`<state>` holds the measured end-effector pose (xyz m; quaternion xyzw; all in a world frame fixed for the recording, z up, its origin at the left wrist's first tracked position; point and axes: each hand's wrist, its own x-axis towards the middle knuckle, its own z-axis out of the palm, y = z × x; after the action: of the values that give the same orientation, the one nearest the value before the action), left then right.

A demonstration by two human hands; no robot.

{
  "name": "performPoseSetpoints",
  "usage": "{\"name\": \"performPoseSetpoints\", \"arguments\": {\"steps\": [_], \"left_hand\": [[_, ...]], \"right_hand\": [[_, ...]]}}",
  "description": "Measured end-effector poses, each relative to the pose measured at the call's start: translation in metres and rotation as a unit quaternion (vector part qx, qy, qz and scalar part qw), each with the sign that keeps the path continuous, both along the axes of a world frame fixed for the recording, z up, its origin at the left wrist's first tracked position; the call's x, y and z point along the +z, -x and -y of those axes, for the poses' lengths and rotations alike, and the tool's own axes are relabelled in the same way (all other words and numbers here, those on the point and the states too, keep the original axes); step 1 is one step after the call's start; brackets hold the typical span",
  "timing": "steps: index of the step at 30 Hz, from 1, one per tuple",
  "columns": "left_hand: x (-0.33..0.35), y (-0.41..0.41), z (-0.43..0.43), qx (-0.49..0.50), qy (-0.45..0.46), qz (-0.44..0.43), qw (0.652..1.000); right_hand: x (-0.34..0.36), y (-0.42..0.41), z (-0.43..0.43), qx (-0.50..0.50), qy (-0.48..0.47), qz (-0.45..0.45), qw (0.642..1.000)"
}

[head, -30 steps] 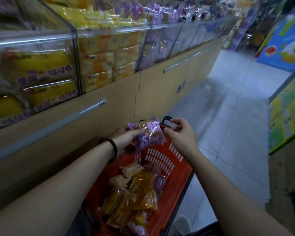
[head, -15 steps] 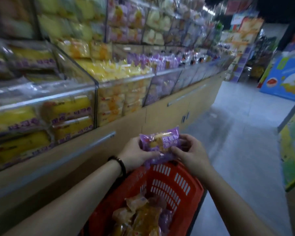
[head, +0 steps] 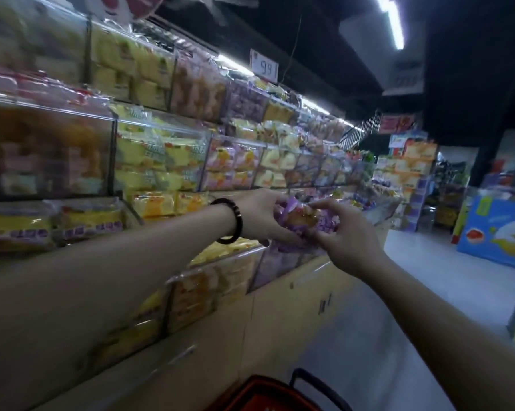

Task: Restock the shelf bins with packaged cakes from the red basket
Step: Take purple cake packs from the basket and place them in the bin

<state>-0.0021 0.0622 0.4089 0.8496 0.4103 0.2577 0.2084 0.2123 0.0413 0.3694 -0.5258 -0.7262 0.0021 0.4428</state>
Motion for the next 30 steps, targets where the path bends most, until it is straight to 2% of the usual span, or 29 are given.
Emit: {"name": "performPoseSetpoints", "arguments": {"steps": [2, 6, 9, 15, 17, 20, 22, 26, 30], "left_hand": [[0.009, 0.006, -0.016, 0.008, -0.023, -0.027, 0.999], [0.001, 0.027, -0.056, 0.052, -0.083, 0.002, 0.995], [-0.014, 0.035, -0.08, 0.057, -0.16, -0.087, 0.982], [-0.059, 0.042, -0.129, 0.101, -0.126, -0.202, 0.966], [-0.062, 0.04, -0.138, 0.129, -0.108, -0.158, 0.973], [-0.064, 0.036, -0.147, 0.172, -0.087, -0.026, 0.981], [-0.068, 0.036, -0.151, 0.179, -0.066, 0.026, 0.981], [-0.068, 0.036, -0.148, 0.165, -0.062, 0.006, 0.984], [-0.066, 0.034, -0.143, 0.161, -0.046, 0.003, 0.986]], "right_hand": [[0.012, -0.003, -0.022, -0.016, -0.023, 0.019, 0.999], [0.023, -0.007, -0.066, -0.049, -0.038, 0.027, 0.998], [0.023, -0.01, -0.1, -0.048, -0.027, 0.016, 0.998], [0.011, 0.002, -0.157, -0.02, -0.04, 0.034, 0.998], [0.006, 0.007, -0.174, -0.006, -0.018, 0.035, 0.999], [-0.01, 0.005, -0.195, 0.011, 0.018, 0.032, 0.999], [-0.021, 0.005, -0.2, 0.017, 0.029, 0.049, 0.998], [-0.026, 0.008, -0.196, 0.019, 0.056, 0.063, 0.996], [-0.015, 0.02, -0.183, 0.017, 0.071, 0.139, 0.988]]}}
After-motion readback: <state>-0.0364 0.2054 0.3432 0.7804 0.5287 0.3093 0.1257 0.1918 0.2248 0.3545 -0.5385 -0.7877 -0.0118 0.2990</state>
